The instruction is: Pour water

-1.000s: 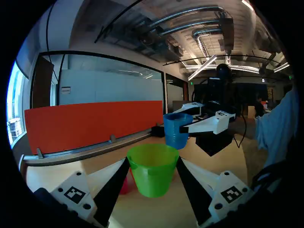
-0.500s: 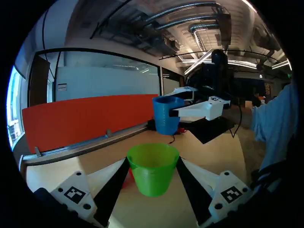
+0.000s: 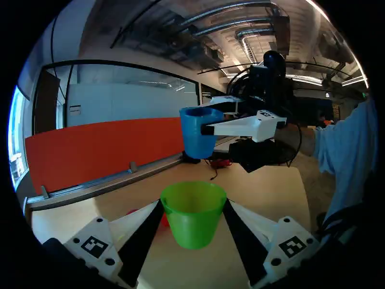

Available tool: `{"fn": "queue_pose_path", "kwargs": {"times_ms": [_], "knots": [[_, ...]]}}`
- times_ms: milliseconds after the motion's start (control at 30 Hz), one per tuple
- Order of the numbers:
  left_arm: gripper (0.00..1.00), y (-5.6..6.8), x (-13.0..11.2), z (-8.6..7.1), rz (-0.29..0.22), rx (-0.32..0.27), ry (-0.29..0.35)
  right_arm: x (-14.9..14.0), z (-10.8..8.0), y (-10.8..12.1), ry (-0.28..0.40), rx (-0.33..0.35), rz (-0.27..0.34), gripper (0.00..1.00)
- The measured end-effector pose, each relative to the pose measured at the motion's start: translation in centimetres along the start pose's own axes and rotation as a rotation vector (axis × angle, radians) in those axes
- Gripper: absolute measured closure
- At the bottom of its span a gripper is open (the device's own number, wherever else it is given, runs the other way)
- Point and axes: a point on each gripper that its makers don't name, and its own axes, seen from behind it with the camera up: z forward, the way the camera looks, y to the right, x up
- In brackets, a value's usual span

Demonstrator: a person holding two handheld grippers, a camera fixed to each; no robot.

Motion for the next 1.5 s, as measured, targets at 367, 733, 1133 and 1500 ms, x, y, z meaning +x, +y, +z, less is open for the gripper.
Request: {"fn": "queue_pose_path", "kwargs": {"times_ms": [367,733,1133,1500], "knots": [[0.13,-0.1,0.5,0.4,-0.017,-0.003,0.025,1.4,0.5,1.2,-0.002,-0.005,-0.097,0.08],[0.13,0.3,0.9,0.6,-0.022,-0.012,0.035,2.8,1.1,2.0,-0.007,-0.01,-0.225,0.08],[0.13,0.7,1.4,0.8,-0.022,-0.021,0.041,3.2,1.8,2.4,-0.025,-0.018,-0.366,0.08],[0.13,0.9,1.9,0.7,-0.02,-0.026,0.047,3.6,2.3,3.3,-0.046,-0.033,-0.503,0.08]]}}
